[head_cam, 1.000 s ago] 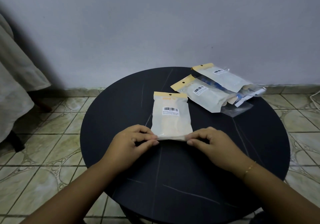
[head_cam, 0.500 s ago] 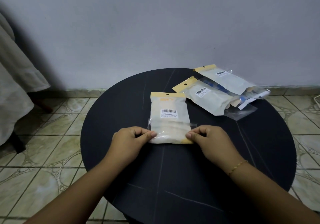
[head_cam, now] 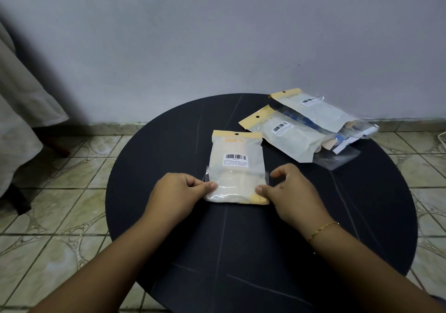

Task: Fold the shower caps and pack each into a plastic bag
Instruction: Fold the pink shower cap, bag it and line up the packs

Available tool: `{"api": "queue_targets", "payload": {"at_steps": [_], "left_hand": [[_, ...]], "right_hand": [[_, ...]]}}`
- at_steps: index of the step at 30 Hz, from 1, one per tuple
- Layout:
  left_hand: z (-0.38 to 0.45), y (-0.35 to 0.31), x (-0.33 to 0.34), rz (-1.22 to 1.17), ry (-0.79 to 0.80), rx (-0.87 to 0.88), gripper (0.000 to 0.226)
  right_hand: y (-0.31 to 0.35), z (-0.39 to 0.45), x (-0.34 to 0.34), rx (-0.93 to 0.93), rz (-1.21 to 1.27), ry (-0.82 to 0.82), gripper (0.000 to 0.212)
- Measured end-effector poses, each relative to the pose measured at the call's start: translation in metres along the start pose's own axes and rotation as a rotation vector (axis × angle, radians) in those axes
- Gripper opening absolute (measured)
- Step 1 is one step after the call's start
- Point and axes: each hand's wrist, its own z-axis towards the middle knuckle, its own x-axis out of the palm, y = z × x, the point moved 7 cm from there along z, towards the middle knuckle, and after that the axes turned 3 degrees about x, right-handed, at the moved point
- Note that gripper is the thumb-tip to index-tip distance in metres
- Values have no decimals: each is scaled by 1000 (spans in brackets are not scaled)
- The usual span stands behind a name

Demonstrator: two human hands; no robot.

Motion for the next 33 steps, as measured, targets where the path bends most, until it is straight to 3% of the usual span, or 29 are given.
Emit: {"api": "queue_targets", "payload": {"at_steps": [6,14,17,21,24,27,30,33], "left_hand": [[1,-6,0,130,-8,16,27],[-7,-13,-2,220,-82,158,31],[-12,-24,-7,271,-184,317,28],[-28,-49,-1,382,-274,707,33],[-40,-57,23,385,-139,890,42],[-40,-51,46,478,81,853,62],[-34,-44,52,506,170,782,69],[-34,-43,57,569,234,751,69]], "right_hand": [[4,-3,3,-43,-71,-4,25],[20,-15,0,-259,-228,-129,20],[24,-18,-6,-347,-205,-233,22],[41,-32,-6,-589,-196,-377,36],[48,-40,8,-724,-242,-321,44],[50,-42,26,-749,-326,-150,62],[42,-38,41,-682,-445,15,68],[37,-35,48,-634,-513,63,70]]}}
